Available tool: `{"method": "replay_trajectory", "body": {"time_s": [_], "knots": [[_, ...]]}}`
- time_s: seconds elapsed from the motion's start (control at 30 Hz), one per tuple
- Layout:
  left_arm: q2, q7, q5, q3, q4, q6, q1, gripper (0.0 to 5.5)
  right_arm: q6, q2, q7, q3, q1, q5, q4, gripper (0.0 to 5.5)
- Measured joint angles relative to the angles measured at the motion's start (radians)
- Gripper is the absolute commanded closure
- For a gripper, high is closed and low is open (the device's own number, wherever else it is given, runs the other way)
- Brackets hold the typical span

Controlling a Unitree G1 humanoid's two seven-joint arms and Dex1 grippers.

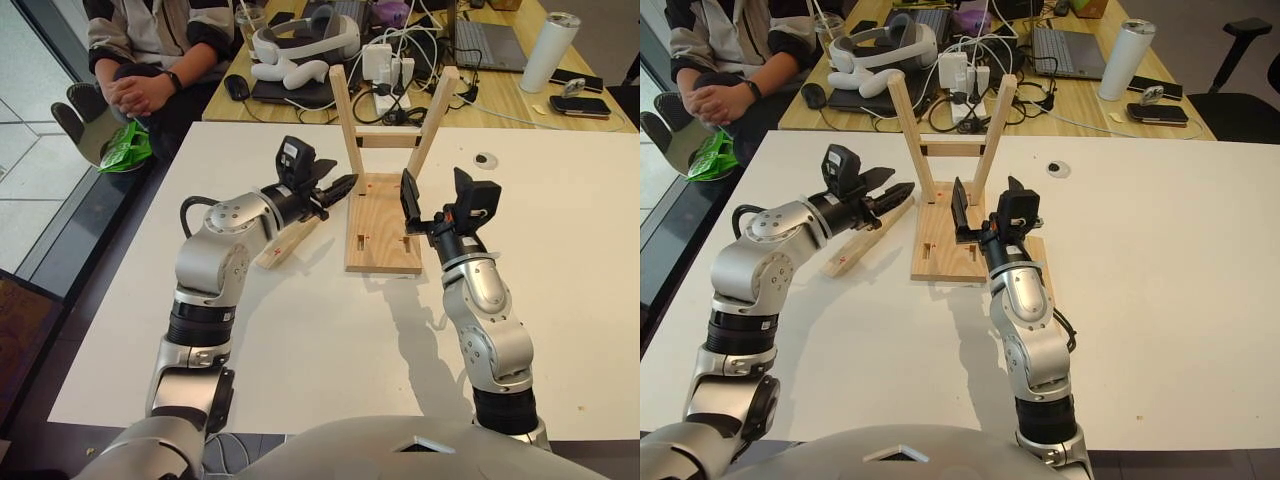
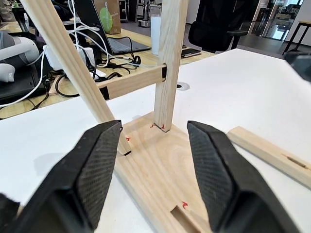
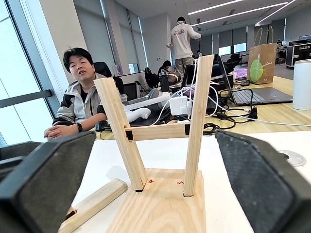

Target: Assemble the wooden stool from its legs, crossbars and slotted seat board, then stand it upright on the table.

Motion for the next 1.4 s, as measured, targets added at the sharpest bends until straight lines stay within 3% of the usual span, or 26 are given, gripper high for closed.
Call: {"method": "replay_trajectory", "body": {"time_s": [0.13,0.3,0.43,0.53,0.73,0.93,1.4], "knots": [[0.041,0.063,0.122,-0.012,0.231,-0.029,-0.035,2.99,0.009,0.000,0.006,0.000,0.001,0.000,-0.010,0.93],[0.039,0.168,0.190,0.054,0.527,-0.092,-0.197,2.99,0.024,0.000,0.017,0.000,0.003,-0.002,-0.012,0.93],[0.036,0.210,0.193,0.110,0.615,-0.101,-0.263,2.99,0.027,0.000,0.014,0.001,0.009,-0.005,-0.012,0.93],[0.045,0.192,0.192,0.122,0.562,-0.080,-0.266,2.99,0.027,0.000,-0.002,0.001,0.011,-0.021,-0.012,0.93],[0.166,0.012,0.207,0.044,0.362,0.027,-0.146,2.34,0.029,0.001,-0.026,-0.001,0.026,-0.024,-0.016,0.93],[0.180,-0.018,0.213,0.013,0.353,0.181,-0.110,2.34,0.047,0.001,-0.024,-0.001,0.030,-0.021,-0.020,0.93],[0.177,-0.065,0.155,0.024,0.290,0.299,-0.061,2.34,0.070,0.002,-0.013,-0.011,0.023,-0.002,-0.026,0.93]]}}
